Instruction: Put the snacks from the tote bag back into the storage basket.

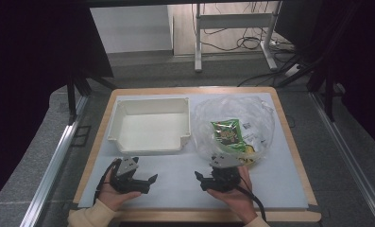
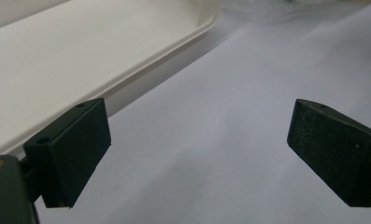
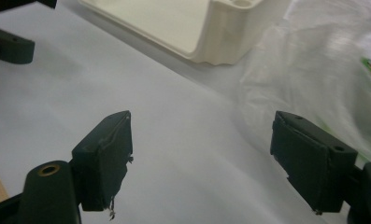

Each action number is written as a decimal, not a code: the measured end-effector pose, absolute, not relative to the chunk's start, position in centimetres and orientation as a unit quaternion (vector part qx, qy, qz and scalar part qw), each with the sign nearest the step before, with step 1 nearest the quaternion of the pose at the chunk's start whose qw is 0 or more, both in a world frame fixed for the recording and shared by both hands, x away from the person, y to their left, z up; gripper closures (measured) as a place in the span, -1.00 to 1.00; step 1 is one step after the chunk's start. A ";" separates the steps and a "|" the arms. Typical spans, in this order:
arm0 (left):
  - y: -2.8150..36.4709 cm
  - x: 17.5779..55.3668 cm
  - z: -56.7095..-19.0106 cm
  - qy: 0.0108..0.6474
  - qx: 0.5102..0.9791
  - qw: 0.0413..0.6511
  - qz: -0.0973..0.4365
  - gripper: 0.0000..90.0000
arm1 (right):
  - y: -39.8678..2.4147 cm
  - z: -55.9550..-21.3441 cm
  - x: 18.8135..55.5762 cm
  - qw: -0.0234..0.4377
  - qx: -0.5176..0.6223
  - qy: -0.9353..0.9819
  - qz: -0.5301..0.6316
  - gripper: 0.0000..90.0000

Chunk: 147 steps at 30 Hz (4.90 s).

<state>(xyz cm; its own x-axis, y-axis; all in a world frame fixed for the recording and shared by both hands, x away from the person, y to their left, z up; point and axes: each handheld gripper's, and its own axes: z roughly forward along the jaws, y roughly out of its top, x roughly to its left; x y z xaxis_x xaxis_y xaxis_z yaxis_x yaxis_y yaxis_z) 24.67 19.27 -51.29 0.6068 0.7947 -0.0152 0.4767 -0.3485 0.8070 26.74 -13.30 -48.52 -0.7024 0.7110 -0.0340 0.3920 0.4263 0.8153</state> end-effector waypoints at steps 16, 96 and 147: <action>19.4 24.1 -51.3 0.380 0.801 0.422 0.191 -0.76 | -13.9 -48.4 27.3 0.162 0.336 0.829 0.417 -0.50; 19.9 24.7 -51.3 0.393 0.796 0.419 0.189 -0.80 | -15.8 -41.7 33.2 0.176 0.374 0.804 0.427 -0.49; 19.5 25.0 -52.2 0.377 0.813 0.390 0.211 -0.80 | -21.7 -42.9 43.9 0.135 0.497 0.786 0.341 -0.22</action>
